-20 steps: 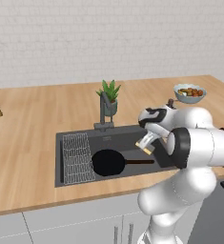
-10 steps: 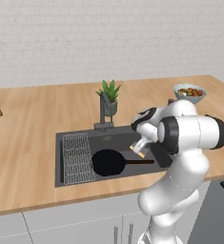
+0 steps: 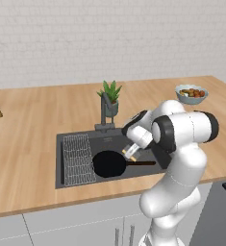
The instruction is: Pick the pan and sponge and place them into the sink. Then turn on the water.
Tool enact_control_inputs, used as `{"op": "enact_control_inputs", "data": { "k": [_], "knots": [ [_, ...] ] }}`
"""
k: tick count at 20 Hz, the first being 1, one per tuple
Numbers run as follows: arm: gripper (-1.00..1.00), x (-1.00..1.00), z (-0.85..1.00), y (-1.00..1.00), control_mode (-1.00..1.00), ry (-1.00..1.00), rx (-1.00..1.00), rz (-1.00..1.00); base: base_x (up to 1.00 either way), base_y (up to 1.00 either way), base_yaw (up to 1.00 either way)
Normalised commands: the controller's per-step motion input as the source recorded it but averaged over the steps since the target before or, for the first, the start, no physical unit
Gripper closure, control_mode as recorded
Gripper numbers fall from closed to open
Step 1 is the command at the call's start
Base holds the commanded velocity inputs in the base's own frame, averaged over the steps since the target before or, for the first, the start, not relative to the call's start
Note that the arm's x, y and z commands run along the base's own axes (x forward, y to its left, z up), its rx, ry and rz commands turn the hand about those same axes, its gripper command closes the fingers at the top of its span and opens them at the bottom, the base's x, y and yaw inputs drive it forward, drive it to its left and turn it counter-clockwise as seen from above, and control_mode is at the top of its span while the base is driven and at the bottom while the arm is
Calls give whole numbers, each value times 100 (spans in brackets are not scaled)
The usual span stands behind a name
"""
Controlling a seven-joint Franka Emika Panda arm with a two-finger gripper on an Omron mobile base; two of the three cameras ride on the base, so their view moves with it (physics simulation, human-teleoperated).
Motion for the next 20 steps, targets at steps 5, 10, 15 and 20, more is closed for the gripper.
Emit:
{"op": "enact_control_inputs", "data": {
  "k": [5,10,15,20],
  "knots": [
    [100,23,-40,7,-100,-6,0,0,0,0,0],
    [100,25,-35,2,-100,-6,0,0,0,0,0],
    [100,15,-24,2,-100,-4,0,0,0,0,0],
    [100,9,-14,7,-100,-2,0,0,0,0,0]
  ]
}}
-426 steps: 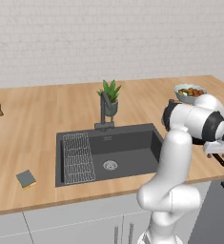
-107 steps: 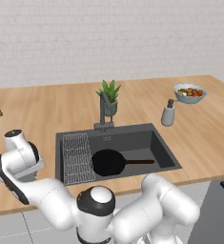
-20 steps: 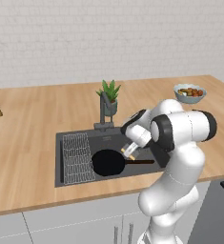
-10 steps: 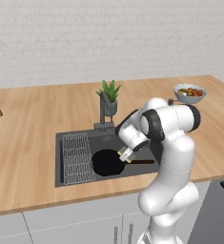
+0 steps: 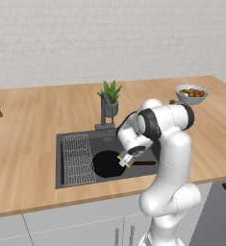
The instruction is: Pick the pan and sponge and place them into the sink. Then turn on the water.
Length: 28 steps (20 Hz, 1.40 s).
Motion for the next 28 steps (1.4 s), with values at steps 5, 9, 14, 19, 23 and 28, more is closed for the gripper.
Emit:
{"op": "enact_control_inputs", "data": {
  "k": [5,9,14,19,23,28],
  "knots": [
    [100,17,0,10,-100,-1,0,0,0,0,0],
    [100,23,0,8,-100,0,0,0,0,0,0],
    [-100,21,-2,13,-100,0,0,0,0,0,0],
    [-100,6,-1,8,-100,0,0,0,0,0,0],
    [-100,1,0,0,-100,0,0,0,0,0,0],
    [-100,-1,0,0,-100,0,0,0,0,0,0]
  ]
}}
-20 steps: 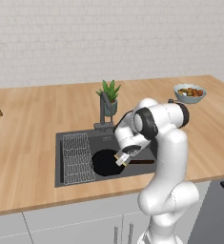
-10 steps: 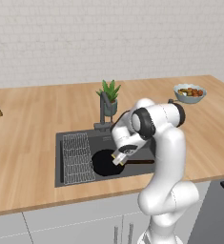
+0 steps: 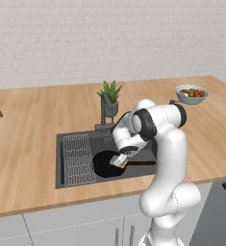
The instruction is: Pick the pan and sponge and place them into the sink. Then turn on the water.
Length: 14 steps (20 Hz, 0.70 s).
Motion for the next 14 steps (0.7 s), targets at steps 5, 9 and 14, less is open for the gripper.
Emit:
{"op": "enact_control_inputs", "data": {
  "k": [5,9,14],
  "knots": [
    [-100,-6,30,-10,-100,-1,0,0,0,0,0],
    [-100,-11,60,-26,-100,0,0,-6,0,0,0],
    [-100,-3,77,-21,-100,0,0,-10,0,0,0]
  ]
}}
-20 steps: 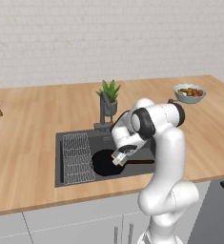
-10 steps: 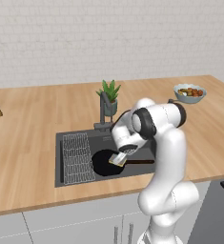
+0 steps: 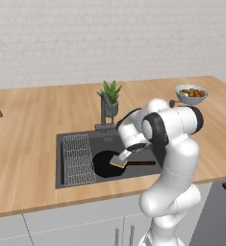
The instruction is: Pick the pan and sponge and place them into the sink. Then turn on the water.
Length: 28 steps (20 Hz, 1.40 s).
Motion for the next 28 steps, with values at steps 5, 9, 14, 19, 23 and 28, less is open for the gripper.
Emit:
{"op": "enact_control_inputs", "data": {
  "k": [5,9,14,19,23,28],
  "knots": [
    [-100,-11,78,-26,-100,0,0,-10,0,0,0],
    [-100,-11,61,-27,-100,-5,0,-8,0,0,0],
    [-100,-2,57,-11,-100,-15,1,-6,0,0,0],
    [-100,0,38,-1,-100,-20,2,-2,0,0,0],
    [-100,0,9,0,-100,-27,2,0,0,0,0],
    [-100,0,0,0,-100,-31,6,0,0,0,0]
  ]
}}
